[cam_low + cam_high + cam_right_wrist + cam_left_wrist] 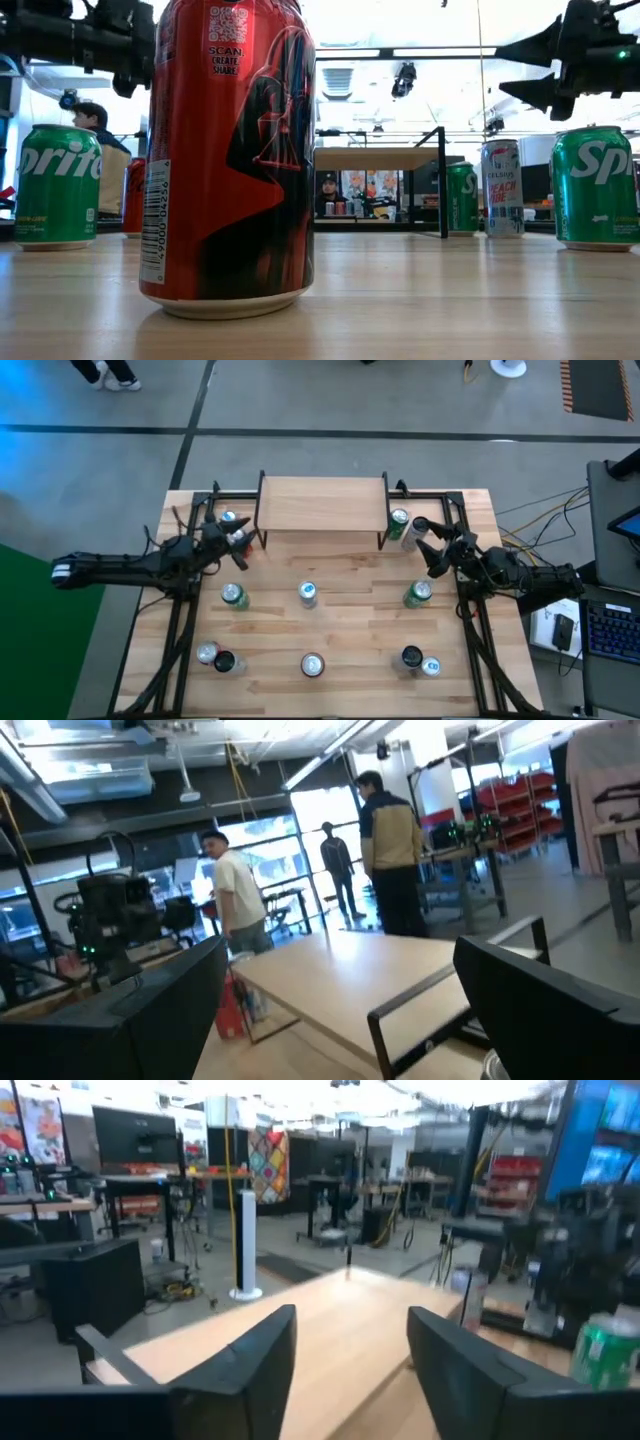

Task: Place canned beverage on shelf
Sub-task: Put the top right white pink soda can on the shelf

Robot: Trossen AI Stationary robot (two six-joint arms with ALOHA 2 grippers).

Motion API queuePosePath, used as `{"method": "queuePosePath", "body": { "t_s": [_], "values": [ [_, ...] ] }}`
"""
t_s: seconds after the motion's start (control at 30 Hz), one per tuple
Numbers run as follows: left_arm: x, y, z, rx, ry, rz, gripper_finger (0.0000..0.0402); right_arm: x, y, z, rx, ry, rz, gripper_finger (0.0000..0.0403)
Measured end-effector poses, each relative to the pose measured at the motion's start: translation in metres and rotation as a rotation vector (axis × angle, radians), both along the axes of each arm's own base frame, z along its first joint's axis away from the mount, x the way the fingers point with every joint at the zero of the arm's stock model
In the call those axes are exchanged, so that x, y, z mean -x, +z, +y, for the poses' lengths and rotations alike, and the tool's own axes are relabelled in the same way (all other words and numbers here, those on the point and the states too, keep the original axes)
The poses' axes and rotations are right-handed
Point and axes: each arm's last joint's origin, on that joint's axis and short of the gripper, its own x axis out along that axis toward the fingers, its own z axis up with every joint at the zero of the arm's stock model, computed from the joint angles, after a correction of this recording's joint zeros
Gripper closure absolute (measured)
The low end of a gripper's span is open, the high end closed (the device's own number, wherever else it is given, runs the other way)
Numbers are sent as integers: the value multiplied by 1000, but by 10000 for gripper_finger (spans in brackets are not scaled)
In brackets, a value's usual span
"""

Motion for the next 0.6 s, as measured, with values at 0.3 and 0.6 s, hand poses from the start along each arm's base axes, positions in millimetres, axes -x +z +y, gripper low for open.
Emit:
{"method": "queuePosePath", "body": {
  "t_s": [0.3, 0.6],
  "values": [
    [-9, -1, 1, -2, -3, -20, 169, -1, -3, 0, -13, 4, 24, 24],
    [-12, 6, 1, -73, 8, -54, 168, -1, -4, 1, 59, 18, 73, 24]
  ]
}}
